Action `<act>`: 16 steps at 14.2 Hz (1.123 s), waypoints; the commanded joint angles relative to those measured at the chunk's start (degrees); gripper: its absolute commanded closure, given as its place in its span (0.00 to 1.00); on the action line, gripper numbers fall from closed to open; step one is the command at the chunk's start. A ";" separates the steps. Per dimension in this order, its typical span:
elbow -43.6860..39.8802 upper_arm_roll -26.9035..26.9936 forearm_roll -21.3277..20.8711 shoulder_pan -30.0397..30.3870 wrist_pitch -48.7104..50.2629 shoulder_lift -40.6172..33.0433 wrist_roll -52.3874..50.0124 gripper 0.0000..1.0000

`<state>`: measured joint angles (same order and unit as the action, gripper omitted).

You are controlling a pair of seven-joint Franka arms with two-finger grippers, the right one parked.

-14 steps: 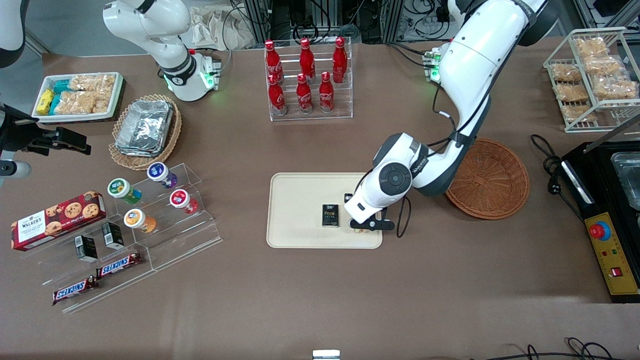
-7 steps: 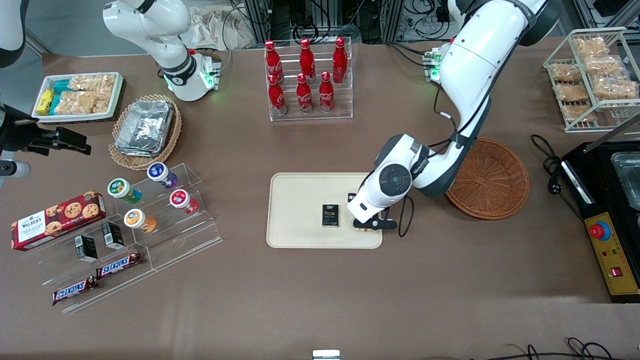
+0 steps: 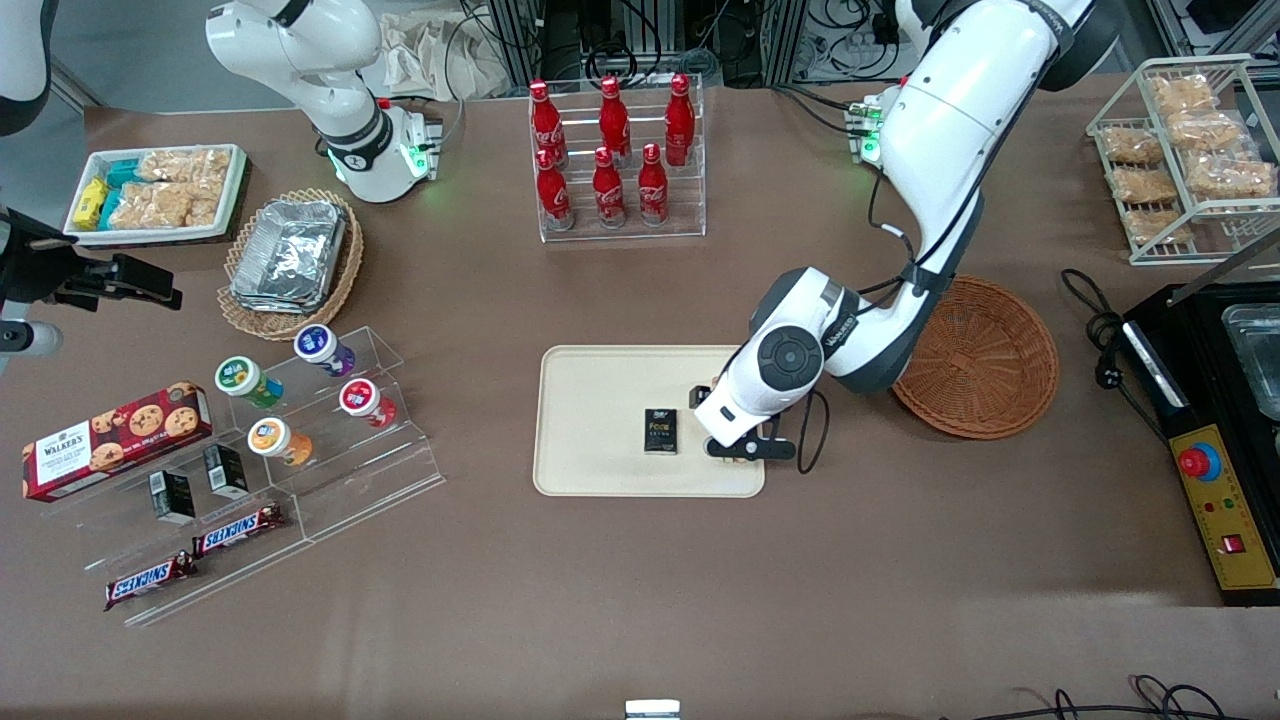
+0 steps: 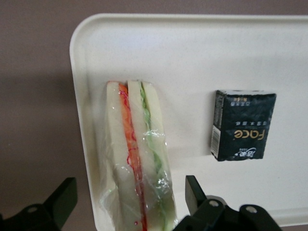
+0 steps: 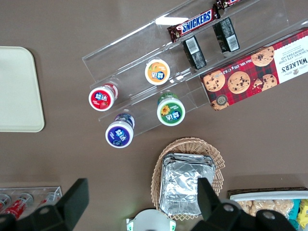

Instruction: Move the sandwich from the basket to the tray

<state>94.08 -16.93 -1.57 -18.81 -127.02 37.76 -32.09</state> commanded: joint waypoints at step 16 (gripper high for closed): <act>-11.91 5.55 -0.45 17.76 30.95 -23.51 14.66 0.01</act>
<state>80.10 -15.21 -2.10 -0.85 -97.98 17.48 -23.39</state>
